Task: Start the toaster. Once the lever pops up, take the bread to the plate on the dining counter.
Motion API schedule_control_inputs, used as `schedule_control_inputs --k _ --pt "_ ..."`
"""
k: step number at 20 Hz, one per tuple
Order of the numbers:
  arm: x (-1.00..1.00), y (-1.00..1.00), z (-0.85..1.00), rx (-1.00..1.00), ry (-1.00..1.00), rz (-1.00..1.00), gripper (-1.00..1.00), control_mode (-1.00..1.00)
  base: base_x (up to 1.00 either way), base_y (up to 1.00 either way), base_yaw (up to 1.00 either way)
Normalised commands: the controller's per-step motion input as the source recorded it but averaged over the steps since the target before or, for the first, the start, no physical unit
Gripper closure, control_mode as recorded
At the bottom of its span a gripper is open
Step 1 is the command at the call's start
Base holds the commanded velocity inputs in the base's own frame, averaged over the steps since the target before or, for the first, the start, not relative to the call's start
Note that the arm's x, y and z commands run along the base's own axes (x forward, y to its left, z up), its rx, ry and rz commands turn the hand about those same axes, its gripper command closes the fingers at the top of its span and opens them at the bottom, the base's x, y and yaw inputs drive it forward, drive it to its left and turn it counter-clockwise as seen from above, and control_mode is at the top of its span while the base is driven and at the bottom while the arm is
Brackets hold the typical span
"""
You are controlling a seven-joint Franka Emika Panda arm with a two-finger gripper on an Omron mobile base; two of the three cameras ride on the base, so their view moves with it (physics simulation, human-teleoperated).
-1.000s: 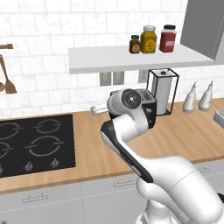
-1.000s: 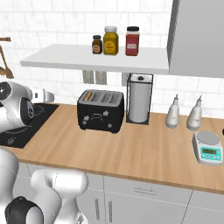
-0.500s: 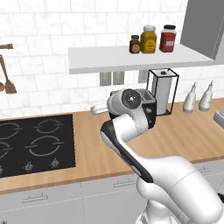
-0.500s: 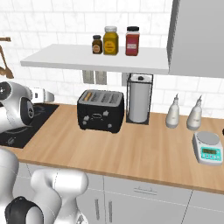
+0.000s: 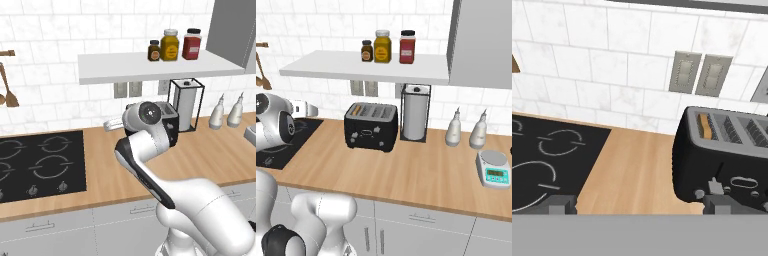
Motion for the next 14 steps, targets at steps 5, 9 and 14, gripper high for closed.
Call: schedule_control_inputs --k 5,9,14 --pt "0.0 0.0 0.0 0.0 0.0 0.0 -1.0 -1.0 0.0 0.0 0.0" --pt "0.0 0.0 0.0 0.0 0.0 0.0 -1.0 -1.0 0.0 0.0 0.0" --pt "0.0 0.0 0.0 0.0 0.0 0.0 -1.0 -1.0 0.0 0.0 0.0"
